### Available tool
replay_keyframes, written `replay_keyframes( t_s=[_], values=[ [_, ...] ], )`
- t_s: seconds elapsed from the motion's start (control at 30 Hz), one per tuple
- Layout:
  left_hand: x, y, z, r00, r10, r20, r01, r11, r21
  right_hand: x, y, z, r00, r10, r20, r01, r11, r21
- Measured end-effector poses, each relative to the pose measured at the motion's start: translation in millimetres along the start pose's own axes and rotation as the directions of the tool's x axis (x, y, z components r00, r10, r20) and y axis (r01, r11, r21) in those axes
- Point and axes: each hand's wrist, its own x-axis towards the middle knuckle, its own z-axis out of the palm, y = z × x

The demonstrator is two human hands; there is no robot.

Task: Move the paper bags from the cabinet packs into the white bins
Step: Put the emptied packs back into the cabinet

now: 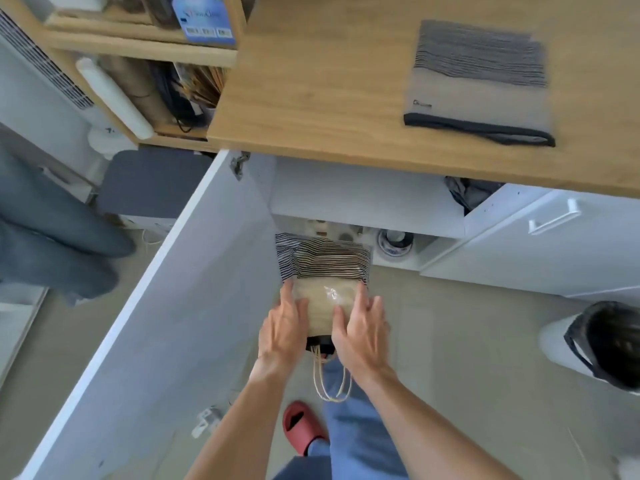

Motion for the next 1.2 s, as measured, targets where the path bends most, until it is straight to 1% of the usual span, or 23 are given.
replay_keyframes(
  t_s=[0.07,0.13,0.23,0.27,0.33,0.43,0.5,0.6,0.7,0.8,0.93,1.03,1.1,1.2],
  values=[
    [20,3,7,1.0,0.011,0.002,-0.011,1.0,-0.012,20,4,6,1.0,-0.019,-0.012,0.02,0.999,0.046],
    [48,9,12,0.998,0.058,0.021,-0.058,0.998,0.005,48,4,13,0.999,-0.043,-0.018,0.044,0.997,0.064],
    [99,19,21,0.977,0.204,0.068,-0.211,0.968,0.134,96,8,22,0.996,-0.071,-0.046,0.072,0.997,0.02],
    [120,22,27,0.972,0.217,0.088,-0.23,0.957,0.176,116,10,27,0.996,-0.076,-0.05,0.076,0.997,-0.007],
    [162,28,41,0.974,0.202,0.102,-0.222,0.942,0.251,157,13,41,0.992,-0.105,-0.071,0.1,0.992,-0.072],
    [223,38,62,0.985,0.153,0.082,-0.172,0.923,0.345,223,14,65,0.985,-0.146,-0.097,0.134,0.984,-0.12],
    [262,40,75,0.992,0.112,0.062,-0.127,0.916,0.38,263,13,82,0.979,-0.19,-0.079,0.175,0.971,-0.163],
    [316,37,88,0.993,0.118,0.022,-0.116,0.894,0.434,316,11,109,0.971,-0.235,-0.039,0.22,0.948,-0.23],
    [366,33,92,0.989,0.148,-0.026,-0.119,0.874,0.47,357,3,133,0.978,-0.207,-0.042,0.194,0.959,-0.208],
    [402,32,95,0.993,0.111,-0.049,-0.072,0.866,0.494,382,-8,146,0.987,-0.142,-0.071,0.127,0.974,-0.189],
    [415,29,96,0.992,0.107,-0.072,-0.056,0.861,0.505,391,-12,145,0.992,-0.114,-0.05,0.099,0.968,-0.232],
    [398,26,84,0.992,0.077,-0.095,-0.022,0.878,0.478,364,-10,134,0.991,-0.131,0.0,0.127,0.957,-0.262],
    [374,26,72,0.982,0.124,-0.143,-0.04,0.876,0.481,335,-5,123,0.983,-0.177,0.05,0.184,0.942,-0.282],
    [320,29,54,0.966,0.231,-0.114,-0.145,0.853,0.502,285,6,98,0.977,-0.196,0.089,0.214,0.928,-0.306]
  ],
)
